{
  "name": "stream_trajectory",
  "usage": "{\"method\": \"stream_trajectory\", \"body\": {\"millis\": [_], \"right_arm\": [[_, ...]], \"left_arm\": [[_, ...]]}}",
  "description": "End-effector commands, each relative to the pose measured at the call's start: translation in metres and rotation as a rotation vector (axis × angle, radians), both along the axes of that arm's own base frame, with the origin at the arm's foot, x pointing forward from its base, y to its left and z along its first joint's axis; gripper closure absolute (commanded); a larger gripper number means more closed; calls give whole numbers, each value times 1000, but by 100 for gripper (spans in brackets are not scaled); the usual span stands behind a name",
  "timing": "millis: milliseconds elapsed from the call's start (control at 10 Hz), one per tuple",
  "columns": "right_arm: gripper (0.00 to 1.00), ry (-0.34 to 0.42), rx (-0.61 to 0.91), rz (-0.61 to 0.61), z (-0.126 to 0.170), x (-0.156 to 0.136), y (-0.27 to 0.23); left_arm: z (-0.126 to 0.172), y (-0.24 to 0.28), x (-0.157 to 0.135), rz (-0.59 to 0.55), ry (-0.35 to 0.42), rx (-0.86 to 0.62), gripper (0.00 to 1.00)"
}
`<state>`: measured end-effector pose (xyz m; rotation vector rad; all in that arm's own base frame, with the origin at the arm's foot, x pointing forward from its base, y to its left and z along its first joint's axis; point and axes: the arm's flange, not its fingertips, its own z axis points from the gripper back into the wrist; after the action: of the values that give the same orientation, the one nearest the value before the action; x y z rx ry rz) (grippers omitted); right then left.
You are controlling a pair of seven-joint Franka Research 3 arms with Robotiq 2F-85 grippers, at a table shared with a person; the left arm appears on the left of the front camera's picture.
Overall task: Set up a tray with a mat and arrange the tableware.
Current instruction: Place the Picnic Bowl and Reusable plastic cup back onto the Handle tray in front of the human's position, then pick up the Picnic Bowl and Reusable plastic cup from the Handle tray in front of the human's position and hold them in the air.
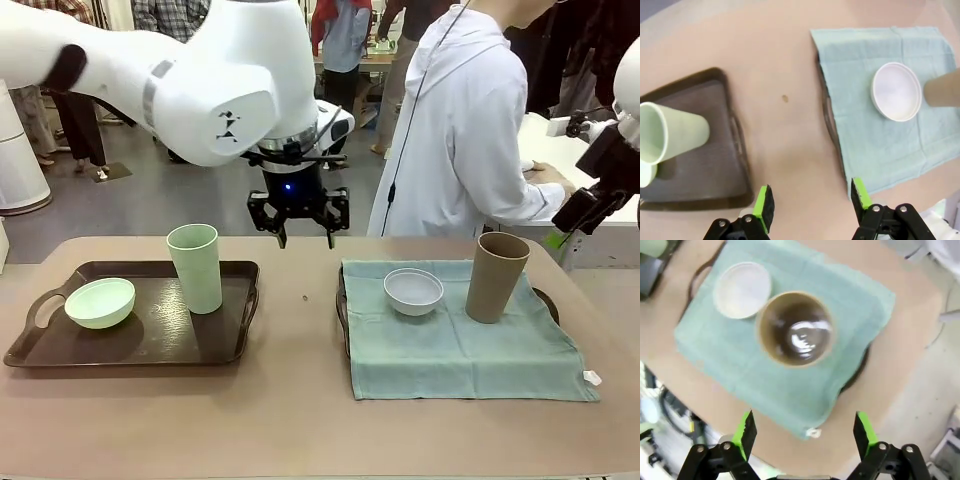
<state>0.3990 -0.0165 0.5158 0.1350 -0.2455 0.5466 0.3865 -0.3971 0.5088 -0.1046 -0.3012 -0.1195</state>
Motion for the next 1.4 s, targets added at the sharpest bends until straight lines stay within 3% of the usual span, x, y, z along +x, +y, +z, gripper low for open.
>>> {"method": "stream_trajectory", "body": {"millis": [0, 1300], "right_arm": [[0, 36, 42, -31, 15, -12, 11], [0, 34, 35, -20, 17, -16, 15]], "left_arm": [[5, 13, -15, 57, -20, 48, 19], [7, 7, -6, 18, -7, 16, 19]]}}
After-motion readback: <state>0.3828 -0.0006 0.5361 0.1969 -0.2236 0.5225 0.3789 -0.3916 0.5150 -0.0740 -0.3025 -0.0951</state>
